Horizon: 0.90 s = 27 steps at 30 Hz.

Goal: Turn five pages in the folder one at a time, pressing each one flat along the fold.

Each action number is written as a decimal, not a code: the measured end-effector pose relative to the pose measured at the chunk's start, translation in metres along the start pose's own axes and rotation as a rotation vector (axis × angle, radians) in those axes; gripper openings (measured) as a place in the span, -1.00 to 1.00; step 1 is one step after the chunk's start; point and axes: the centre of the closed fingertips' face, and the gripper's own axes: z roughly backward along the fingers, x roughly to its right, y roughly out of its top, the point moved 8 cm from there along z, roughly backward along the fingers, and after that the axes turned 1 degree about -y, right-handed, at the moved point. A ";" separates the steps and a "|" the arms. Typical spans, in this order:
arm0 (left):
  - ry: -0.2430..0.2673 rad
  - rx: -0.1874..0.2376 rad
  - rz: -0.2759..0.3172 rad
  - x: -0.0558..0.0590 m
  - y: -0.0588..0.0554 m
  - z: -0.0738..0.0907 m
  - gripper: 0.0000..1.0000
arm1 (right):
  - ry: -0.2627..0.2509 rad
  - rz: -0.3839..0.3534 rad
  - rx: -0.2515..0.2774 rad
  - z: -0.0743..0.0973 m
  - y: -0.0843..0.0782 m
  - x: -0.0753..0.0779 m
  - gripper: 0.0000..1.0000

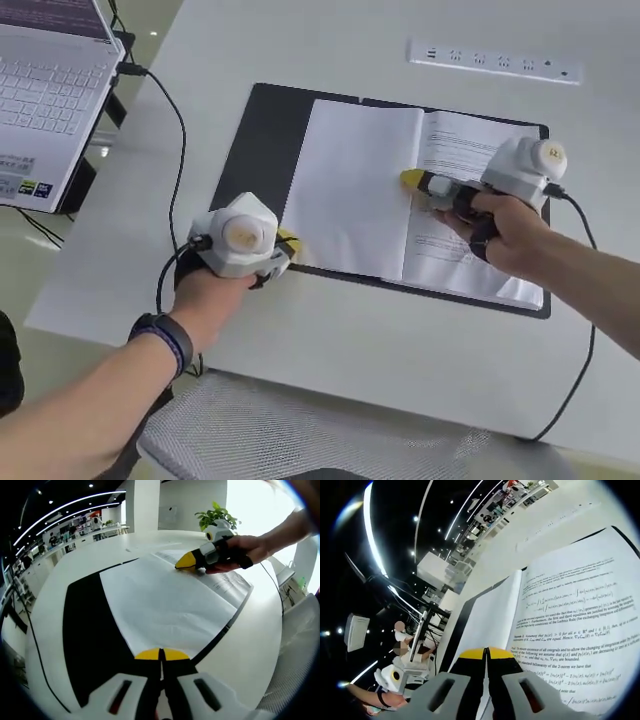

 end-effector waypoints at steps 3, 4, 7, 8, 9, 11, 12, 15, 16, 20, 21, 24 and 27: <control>-0.001 0.000 -0.001 0.002 0.001 0.001 -1.00 | 0.005 -0.001 -0.002 -0.002 0.000 0.002 -1.00; -0.001 0.000 -0.001 0.002 0.001 0.002 -1.00 | 0.007 -0.001 -0.001 -0.002 0.000 0.002 -1.00; -0.001 -0.001 0.000 0.003 0.002 0.003 -1.00 | 0.013 -0.007 0.006 -0.002 0.000 0.004 -1.00; -0.001 -0.001 -0.001 0.004 0.002 0.004 -1.00 | 0.015 -0.008 0.005 -0.003 0.000 0.004 -1.00; -0.001 0.000 0.000 0.004 0.002 0.004 -1.00 | 0.017 -0.008 0.004 -0.005 0.002 0.010 -1.00; -0.003 0.002 0.006 0.005 0.003 0.006 -1.00 | 0.027 -0.011 0.001 -0.005 0.002 0.012 -1.00; -0.004 0.003 0.011 0.005 0.003 0.007 -1.00 | 0.031 -0.017 0.001 -0.005 0.003 0.012 -1.00; -0.004 0.002 0.009 0.006 0.003 0.007 -1.00 | 0.034 -0.024 0.015 -0.005 0.003 0.011 -1.00; -0.004 0.001 0.006 0.006 0.003 0.007 -1.00 | 0.035 -0.030 0.021 -0.006 0.003 0.012 -1.00; -0.004 0.000 0.007 0.007 0.004 0.010 -1.00 | 0.036 -0.032 0.024 -0.010 0.010 0.013 -1.00; -0.004 -0.001 0.007 0.008 0.005 0.011 -1.00 | 0.034 -0.030 0.027 -0.011 0.011 0.013 -1.00; -0.003 -0.002 0.005 0.009 0.006 0.012 -1.00 | 0.026 -0.029 0.042 -0.013 0.017 0.011 -1.00; -0.004 -0.002 0.007 0.009 0.007 0.013 -1.00 | 0.029 -0.040 0.048 -0.021 0.025 0.024 -1.00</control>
